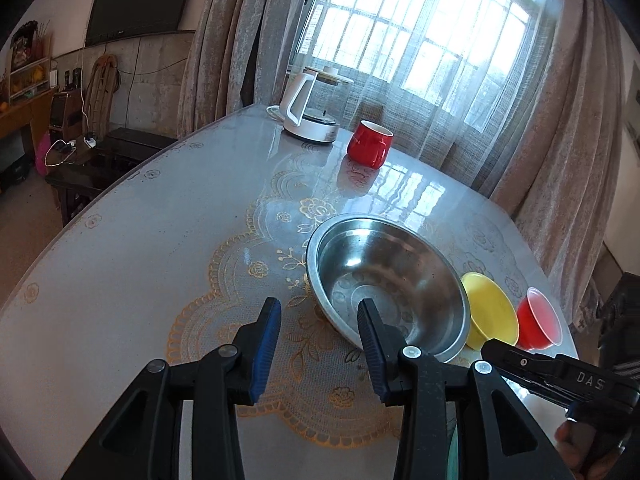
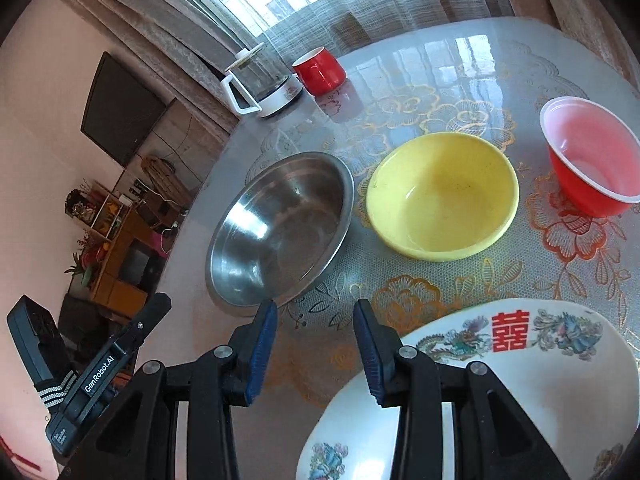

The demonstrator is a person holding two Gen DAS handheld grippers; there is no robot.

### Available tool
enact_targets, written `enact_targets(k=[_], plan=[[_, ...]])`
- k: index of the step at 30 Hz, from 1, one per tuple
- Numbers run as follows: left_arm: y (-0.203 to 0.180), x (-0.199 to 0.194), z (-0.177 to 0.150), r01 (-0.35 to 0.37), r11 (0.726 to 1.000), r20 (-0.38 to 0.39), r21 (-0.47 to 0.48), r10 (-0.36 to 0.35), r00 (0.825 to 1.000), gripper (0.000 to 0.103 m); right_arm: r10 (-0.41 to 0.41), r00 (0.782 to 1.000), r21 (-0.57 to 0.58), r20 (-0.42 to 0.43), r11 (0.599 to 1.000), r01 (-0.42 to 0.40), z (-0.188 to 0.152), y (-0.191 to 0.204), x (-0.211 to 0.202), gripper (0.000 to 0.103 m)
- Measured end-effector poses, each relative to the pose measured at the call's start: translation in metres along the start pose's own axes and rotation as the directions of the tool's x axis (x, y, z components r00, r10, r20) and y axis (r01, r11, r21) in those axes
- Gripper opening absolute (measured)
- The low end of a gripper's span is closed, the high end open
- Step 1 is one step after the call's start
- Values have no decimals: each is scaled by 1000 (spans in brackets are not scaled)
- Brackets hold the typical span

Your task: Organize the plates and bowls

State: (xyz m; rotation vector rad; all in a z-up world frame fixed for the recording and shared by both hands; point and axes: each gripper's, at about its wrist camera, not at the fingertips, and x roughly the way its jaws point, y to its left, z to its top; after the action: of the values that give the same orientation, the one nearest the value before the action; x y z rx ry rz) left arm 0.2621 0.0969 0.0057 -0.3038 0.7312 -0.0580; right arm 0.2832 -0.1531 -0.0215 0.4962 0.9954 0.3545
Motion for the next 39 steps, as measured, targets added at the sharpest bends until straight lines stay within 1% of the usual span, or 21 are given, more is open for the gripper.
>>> enact_targets(k=[1,3,4,5,6,7,8,9,10,11,12,13,15,22,26,31,34,39], plan=[[-1,7,4,-3,1000,-8,-1,3,1000,41,-3,1000,11,-6,1000,3,5,-1,7,40],[-4,22,10,-14,1000,-31,2,14,999,46,-34,999,29,-20,999,34,13,-2,21,39],[-5,29,12,-31,1000,-38,7,31,999,48,-41,999,23,-23,999,42,16,-2,25,38],[-6,37,13,-56,998,-46,15,57,997,48,-56,998,12,-21,998,56,17,-1,28,34],[-6,43,12,-75,997,-56,25,77,995,47,-70,997,7,-32,997,71,20,-2,33,33],[-7,49,11,-79,996,-68,32,81,994,46,-79,996,5,-41,997,80,21,-2,36,31],[-7,53,10,-74,997,-79,35,76,994,41,-81,996,0,-44,997,81,22,-1,37,31],[-7,56,9,-63,997,-88,37,66,994,28,-88,995,-19,-42,996,87,22,1,38,30],[-7,59,7,-55,998,-102,41,59,993,24,-98,995,-40,-38,995,96,23,3,39,29],[-7,58,6,-38,999,-100,35,41,994,20,-107,994,-63,-34,992,105,22,6,39,27],[-7,56,4,-38,999,-98,26,40,994,20,-115,993,-93,-28,989,112,22,11,39,21],[-6,54,2,-36,999,-100,18,37,994,20,-139,990,-125,-22,983,136,21,15,38,21],[-3,45,-5,-27,1000,-92,13,28,995,21,-145,989,-161,-10,977,141,17,19,35,22],[14,-5,-31,-45,999,-59,9,46,997,22,-98,994,-236,-45,968,85,-11,38,23,22],[27,-33,-47,-57,998,-65,0,57,996,23,-90,994,-275,-68,959,68,-32,53,17,22],[44,-66,-68,-58,998,-63,-33,56,996,23,-76,994,-329,-82,943,45,-60,71,6,22],[51,-81,-79,-63,998,-59,-31,61,996,23,-68,993,-351,-93,936,31,-73,79,3,23],[61,-94,-99,-65,997,-82,-34,62,995,23,-65,990,-362,-125,932,15,-95,80,1,24]])
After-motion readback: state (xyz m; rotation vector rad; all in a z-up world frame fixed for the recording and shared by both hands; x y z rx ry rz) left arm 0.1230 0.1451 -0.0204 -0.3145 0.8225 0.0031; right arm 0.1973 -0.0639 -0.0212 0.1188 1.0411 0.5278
